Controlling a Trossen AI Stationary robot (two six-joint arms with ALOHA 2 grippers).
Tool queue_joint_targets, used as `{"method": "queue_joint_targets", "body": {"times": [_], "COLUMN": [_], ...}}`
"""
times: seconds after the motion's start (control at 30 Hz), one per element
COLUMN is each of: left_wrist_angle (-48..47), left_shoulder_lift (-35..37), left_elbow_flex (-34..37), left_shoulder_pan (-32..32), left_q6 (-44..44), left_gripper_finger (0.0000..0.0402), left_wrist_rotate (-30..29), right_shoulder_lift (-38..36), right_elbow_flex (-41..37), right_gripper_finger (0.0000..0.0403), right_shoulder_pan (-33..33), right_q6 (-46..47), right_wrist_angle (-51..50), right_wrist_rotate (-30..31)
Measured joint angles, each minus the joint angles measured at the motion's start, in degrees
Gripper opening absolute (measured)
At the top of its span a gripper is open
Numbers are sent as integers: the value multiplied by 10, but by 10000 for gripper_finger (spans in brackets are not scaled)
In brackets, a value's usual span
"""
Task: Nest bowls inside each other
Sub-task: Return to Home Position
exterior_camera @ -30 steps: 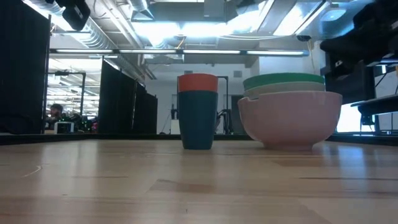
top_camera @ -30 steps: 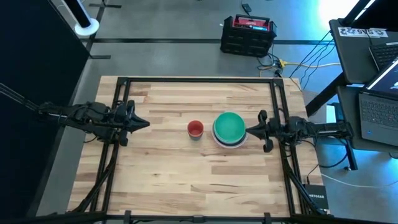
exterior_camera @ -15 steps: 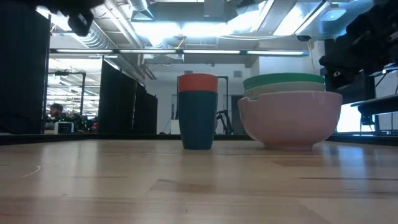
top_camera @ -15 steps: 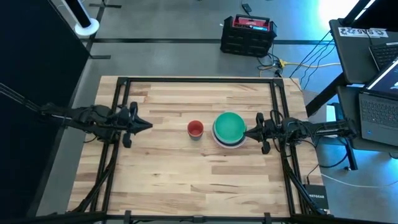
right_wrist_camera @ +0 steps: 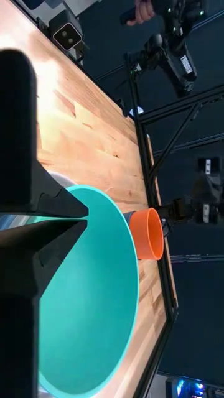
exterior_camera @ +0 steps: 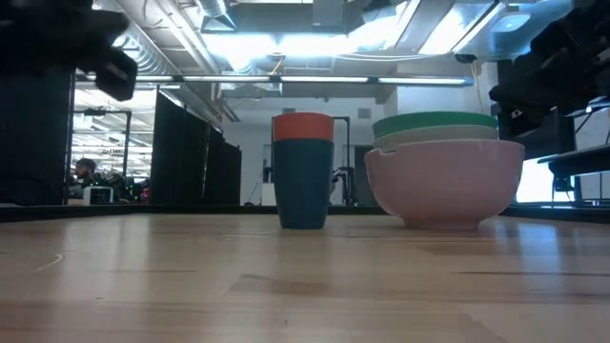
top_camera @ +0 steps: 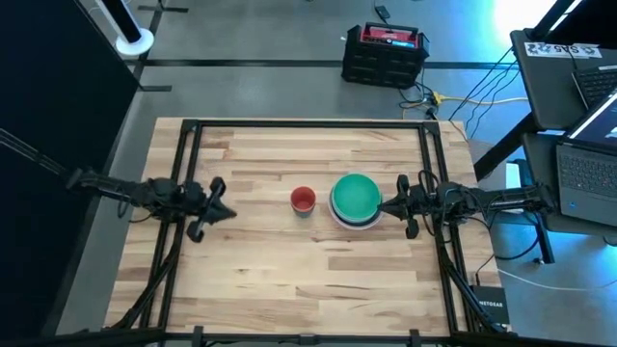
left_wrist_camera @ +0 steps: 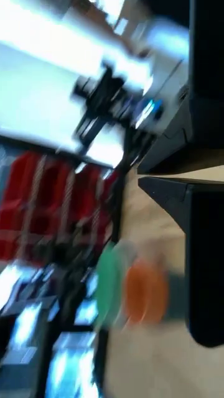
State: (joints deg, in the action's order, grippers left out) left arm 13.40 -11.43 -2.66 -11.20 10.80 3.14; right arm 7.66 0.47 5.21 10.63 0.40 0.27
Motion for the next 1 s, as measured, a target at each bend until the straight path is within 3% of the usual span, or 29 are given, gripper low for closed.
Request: {"method": "queue_joint_targets", "body": {"times": [0.07,0.2,0.7,0.87,1.0], "left_wrist_angle": [-59,-109,-112,-118,-117], "left_shoulder_lift": [34,116,112,112,113], "left_elbow_flex": [0,6,21,21,21], "left_shoulder_pan": [0,2,104,132,136], "left_q6": [5,-33,-127,-88,-88], "left_gripper_finger": [0,0,0,0,0], "left_wrist_rotate": [30,22,-93,8,16], "right_shoulder_lift": [0,0,1,1,1], "right_elbow_flex": [0,0,0,0,0], "right_gripper_finger": [1,1,1,1,1], "right_shoulder_pan": [0,0,0,0,0], "right_q6": [0,0,0,0,0], "right_wrist_angle": [0,0,-1,-1,-1], "right_wrist_rotate": [0,0,1,1,1]}}
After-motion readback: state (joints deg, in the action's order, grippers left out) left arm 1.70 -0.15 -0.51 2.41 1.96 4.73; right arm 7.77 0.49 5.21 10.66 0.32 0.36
